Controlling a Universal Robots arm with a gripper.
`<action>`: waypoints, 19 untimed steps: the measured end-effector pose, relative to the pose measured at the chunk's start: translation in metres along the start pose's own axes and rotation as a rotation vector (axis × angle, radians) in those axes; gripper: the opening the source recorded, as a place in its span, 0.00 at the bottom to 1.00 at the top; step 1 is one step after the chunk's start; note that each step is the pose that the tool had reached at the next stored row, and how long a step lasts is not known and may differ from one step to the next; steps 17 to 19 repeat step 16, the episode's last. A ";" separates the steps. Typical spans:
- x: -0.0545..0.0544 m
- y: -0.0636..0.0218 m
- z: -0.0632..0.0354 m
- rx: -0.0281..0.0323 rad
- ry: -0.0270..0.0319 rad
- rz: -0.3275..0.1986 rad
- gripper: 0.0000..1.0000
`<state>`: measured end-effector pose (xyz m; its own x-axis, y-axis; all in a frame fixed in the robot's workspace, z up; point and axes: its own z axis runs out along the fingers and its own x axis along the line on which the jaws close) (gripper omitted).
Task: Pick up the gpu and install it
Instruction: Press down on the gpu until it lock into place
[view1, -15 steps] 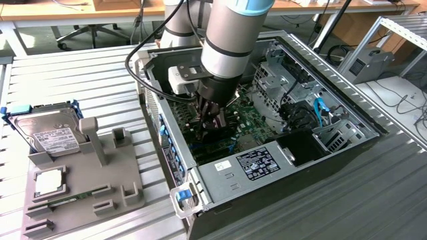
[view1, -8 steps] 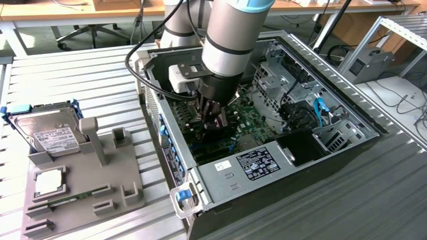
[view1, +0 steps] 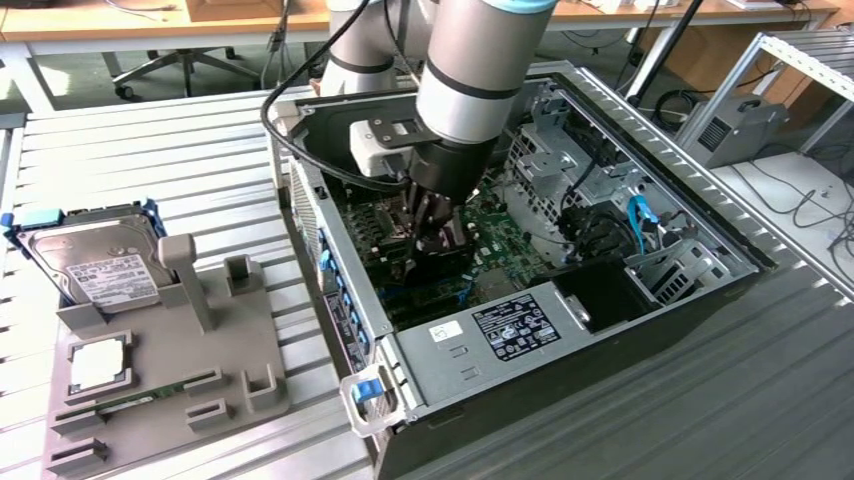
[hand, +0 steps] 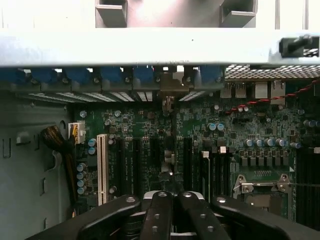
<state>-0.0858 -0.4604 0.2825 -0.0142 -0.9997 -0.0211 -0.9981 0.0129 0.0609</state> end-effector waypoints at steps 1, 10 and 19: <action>0.000 -0.0032 -0.0002 -0.0001 0.0000 0.000 0.11; -0.001 -0.0325 -0.0061 -0.0006 -0.0002 0.000 0.11; -0.001 -0.0335 -0.0067 -0.0006 -0.0003 0.000 0.11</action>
